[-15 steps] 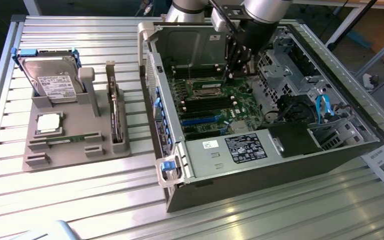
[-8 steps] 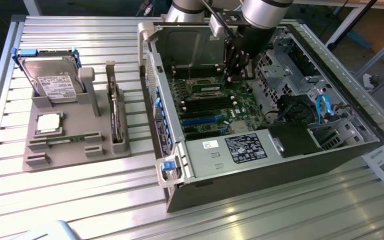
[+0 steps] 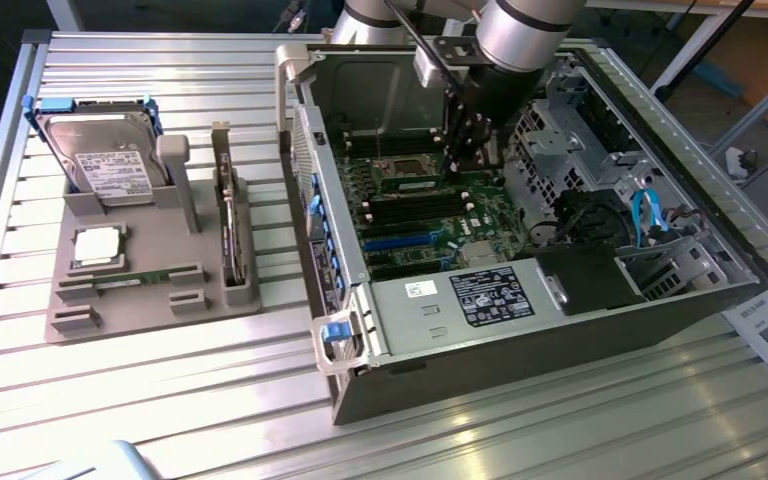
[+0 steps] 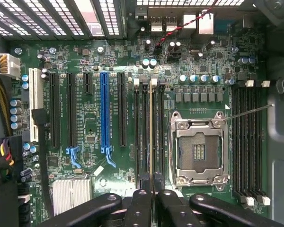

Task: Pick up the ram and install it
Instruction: 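Insert the ram into the slot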

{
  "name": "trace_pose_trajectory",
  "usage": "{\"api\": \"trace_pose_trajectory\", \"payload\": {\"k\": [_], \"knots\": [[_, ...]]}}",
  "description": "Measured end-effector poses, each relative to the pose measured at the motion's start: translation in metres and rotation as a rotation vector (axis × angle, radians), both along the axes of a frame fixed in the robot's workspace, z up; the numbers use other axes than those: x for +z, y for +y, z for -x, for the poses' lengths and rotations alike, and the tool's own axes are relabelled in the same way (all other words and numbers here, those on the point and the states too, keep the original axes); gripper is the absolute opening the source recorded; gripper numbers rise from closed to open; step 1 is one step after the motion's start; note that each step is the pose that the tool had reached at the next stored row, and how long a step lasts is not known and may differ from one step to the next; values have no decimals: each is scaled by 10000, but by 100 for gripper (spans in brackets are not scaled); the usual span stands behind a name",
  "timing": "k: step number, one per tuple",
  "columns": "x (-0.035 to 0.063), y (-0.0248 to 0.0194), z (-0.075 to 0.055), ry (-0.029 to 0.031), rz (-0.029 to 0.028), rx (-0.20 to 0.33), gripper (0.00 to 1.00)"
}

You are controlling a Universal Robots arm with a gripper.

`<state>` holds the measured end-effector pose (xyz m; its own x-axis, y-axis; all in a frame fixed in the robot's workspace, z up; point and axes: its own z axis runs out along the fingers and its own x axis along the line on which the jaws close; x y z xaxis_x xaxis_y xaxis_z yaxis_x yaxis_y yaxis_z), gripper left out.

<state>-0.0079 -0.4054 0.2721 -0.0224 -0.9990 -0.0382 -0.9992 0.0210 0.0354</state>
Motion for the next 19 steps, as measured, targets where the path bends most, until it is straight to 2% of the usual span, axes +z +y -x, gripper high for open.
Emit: {"api": "trace_pose_trajectory", "payload": {"k": [12, 19], "knots": [[-147, 0, 12, -2, 0, 0, 12], [-148, 0, 3, -2, 0, -1, 12]]}}
